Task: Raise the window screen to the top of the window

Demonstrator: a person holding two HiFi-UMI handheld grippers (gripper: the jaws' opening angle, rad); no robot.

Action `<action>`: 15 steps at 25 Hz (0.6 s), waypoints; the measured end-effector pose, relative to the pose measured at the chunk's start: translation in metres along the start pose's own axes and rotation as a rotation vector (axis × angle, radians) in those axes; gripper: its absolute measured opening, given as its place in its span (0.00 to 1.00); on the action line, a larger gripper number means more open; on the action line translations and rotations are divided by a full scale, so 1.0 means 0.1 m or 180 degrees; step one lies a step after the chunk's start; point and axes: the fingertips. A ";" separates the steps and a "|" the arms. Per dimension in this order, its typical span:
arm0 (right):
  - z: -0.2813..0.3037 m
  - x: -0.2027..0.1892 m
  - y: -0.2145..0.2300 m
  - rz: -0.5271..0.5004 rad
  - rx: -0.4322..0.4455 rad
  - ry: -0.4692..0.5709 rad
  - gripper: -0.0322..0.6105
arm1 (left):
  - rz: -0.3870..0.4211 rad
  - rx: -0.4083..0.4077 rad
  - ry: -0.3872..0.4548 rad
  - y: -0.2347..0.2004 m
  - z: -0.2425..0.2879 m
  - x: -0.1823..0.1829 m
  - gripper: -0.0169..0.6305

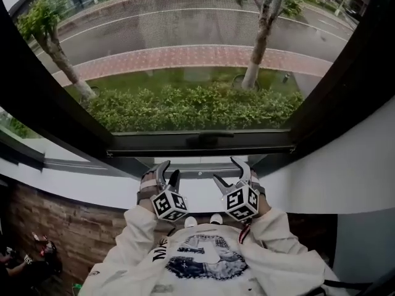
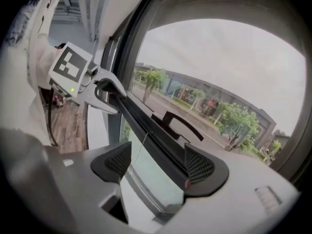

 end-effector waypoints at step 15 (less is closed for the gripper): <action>0.54 -0.37 0.04 -0.1311 -0.0219 -0.0769 0.56 | 0.1047 0.0162 -0.0400 -0.04 0.46 -0.22 0.38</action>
Point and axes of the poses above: the fingertips, and each gripper's own axes: z forward along the fingers, y to its right, x out of its top, and after that the axes turned 6 degrees about -y, right-handed
